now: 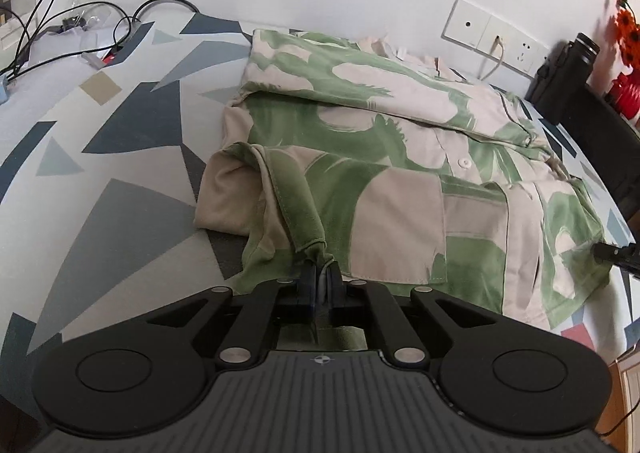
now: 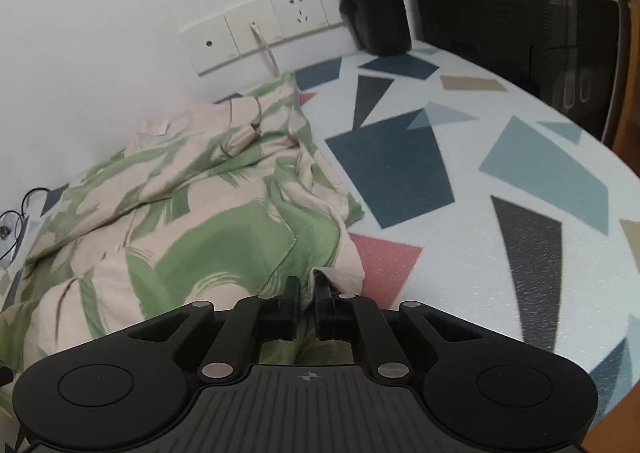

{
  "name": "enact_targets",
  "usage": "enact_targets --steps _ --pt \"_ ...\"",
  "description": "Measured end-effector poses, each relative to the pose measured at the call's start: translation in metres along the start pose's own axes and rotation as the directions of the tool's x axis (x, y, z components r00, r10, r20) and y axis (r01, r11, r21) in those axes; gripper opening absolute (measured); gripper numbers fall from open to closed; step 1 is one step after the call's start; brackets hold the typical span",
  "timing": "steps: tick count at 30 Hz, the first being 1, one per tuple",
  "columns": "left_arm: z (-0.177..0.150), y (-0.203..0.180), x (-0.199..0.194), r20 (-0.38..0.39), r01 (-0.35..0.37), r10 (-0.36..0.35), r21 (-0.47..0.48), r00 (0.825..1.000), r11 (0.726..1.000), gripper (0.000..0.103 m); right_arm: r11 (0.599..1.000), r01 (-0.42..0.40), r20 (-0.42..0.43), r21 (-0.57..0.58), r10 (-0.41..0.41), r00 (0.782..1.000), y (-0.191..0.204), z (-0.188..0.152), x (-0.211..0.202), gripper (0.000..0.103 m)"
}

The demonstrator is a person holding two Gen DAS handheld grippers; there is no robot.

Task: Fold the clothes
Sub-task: 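Lift the hem and fold it over the shirt body, opening both grippers, then grasp the shirt edge with both grippers and lift it up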

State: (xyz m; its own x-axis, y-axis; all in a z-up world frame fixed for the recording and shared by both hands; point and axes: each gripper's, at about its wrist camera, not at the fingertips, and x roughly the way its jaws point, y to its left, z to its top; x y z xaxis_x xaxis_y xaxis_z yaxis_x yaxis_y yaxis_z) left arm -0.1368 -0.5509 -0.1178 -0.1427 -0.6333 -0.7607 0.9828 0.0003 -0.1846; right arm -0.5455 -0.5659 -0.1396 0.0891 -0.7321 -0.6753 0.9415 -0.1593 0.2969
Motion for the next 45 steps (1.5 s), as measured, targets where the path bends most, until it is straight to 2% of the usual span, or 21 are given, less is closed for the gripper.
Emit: enact_targets --steps 2,3,5,10,14,15,17,18,19,20,22,24,27,29,30,31,35,37,40,44,45 --pt "-0.002 -0.004 0.003 -0.033 -0.026 0.028 0.048 0.999 0.998 0.049 0.998 0.051 0.031 -0.028 -0.05 0.998 0.0 0.0 -0.008 0.054" --pt "-0.003 -0.006 0.004 -0.045 -0.04 0.043 0.066 0.998 0.997 0.081 0.995 0.083 0.068 -0.046 -0.08 0.994 -0.001 0.001 -0.012 0.077" --pt "-0.008 -0.003 0.001 -0.013 -0.054 0.055 0.057 0.998 0.997 0.085 0.989 0.128 0.132 -0.079 -0.117 0.984 -0.002 0.004 -0.014 0.088" --pt "-0.01 0.004 0.013 0.01 -0.117 0.117 0.031 0.993 0.993 0.092 0.985 0.163 0.067 -0.054 -0.159 0.985 -0.013 0.011 0.017 0.102" --pt "-0.01 -0.003 0.017 0.015 -0.169 0.168 0.053 0.986 0.984 0.091 0.981 0.186 0.037 -0.057 -0.184 0.982 -0.01 0.006 0.038 0.102" --pt "-0.011 -0.003 0.015 0.023 -0.169 0.168 0.05 0.986 0.984 0.085 0.982 0.164 0.031 -0.088 -0.162 0.986 -0.006 0.003 0.038 0.099" --pt "-0.015 -0.001 0.009 0.041 -0.172 0.17 0.043 0.985 0.984 0.049 0.978 0.14 0.033 -0.157 -0.136 0.99 0.004 -0.002 0.035 0.078" --pt "-0.016 0.0 0.005 0.049 -0.169 0.167 0.037 0.985 0.985 0.04 0.978 0.128 0.031 -0.166 -0.125 0.992 0.005 -0.004 0.031 0.065" --pt "-0.017 0.003 0.002 0.046 -0.142 0.14 0.021 0.989 0.99 0.016 0.978 0.117 0.029 -0.174 -0.113 0.993 0.007 -0.006 0.027 0.052" --pt "-0.017 0.006 0.001 0.036 -0.101 0.101 -0.003 0.994 0.995 0.006 0.978 0.105 0.026 -0.181 -0.102 0.994 0.008 -0.007 0.023 0.044" --pt "-0.019 0.009 -0.002 0.006 -0.04 0.04 -0.052 0.999 0.998 0.004 0.985 0.061 0.009 -0.16 -0.061 0.998 0.006 -0.01 0.017 0.012" --pt "-0.019 0.007 -0.007 -0.024 -0.004 0.003 -0.069 1.0 0.998 0.004 0.993 0.01 -0.021 -0.118 -0.013 1.0 0.001 -0.01 0.012 0.009" --pt "-0.019 0.005 -0.015 -0.054 0.01 -0.014 -0.076 0.998 0.997 0.015 0.998 -0.012 -0.041 -0.066 0.01 0.999 -0.006 -0.01 0.007 0.009" --pt "-0.018 0.007 -0.02 -0.037 -0.044 0.041 -0.066 0.998 0.997 0.052 0.998 -0.013 -0.036 -0.067 0.01 0.999 -0.006 -0.012 0.003 0.012" --pt "-0.017 0.009 -0.022 -0.025 -0.068 0.066 -0.062 0.997 0.996 0.078 0.998 -0.011 -0.03 -0.069 0.009 1.0 -0.006 -0.013 0.002 0.018" --pt "-0.016 0.012 -0.024 -0.002 -0.08 0.08 -0.058 0.997 0.995 0.081 0.998 -0.008 -0.014 -0.067 0.007 1.0 -0.006 -0.014 -0.001 0.03" --pt "-0.007 0.033 -0.022 0.023 -0.032 0.035 -0.12 0.999 0.992 0.081 1.0 -0.001 0.039 -0.031 0.003 0.999 -0.008 -0.008 -0.009 0.044" --pt "-0.004 0.04 -0.015 0.029 -0.072 0.076 -0.125 0.997 0.99 0.081 1.0 0.01 0.056 -0.015 -0.009 0.998 -0.008 -0.005 -0.011 0.059" --pt "-0.003 0.033 0.0 0.004 -0.114 0.114 -0.036 0.993 0.993 0.084 0.998 0.057 0.072 -0.025 -0.055 0.996 -0.006 -0.006 -0.005 0.086" --pt "-0.004 0.018 0.014 -0.016 -0.13 0.132 0.098 0.991 0.987 0.083 0.992 0.126 0.049 0.003 -0.126 0.991 -0.007 -0.01 0.011 0.09" --pt "-0.006 0.012 0.014 -0.015 -0.113 0.116 0.133 0.993 0.985 0.072 0.991 0.13 0.048 -0.003 -0.13 0.99 -0.005 -0.012 0.013 0.09"
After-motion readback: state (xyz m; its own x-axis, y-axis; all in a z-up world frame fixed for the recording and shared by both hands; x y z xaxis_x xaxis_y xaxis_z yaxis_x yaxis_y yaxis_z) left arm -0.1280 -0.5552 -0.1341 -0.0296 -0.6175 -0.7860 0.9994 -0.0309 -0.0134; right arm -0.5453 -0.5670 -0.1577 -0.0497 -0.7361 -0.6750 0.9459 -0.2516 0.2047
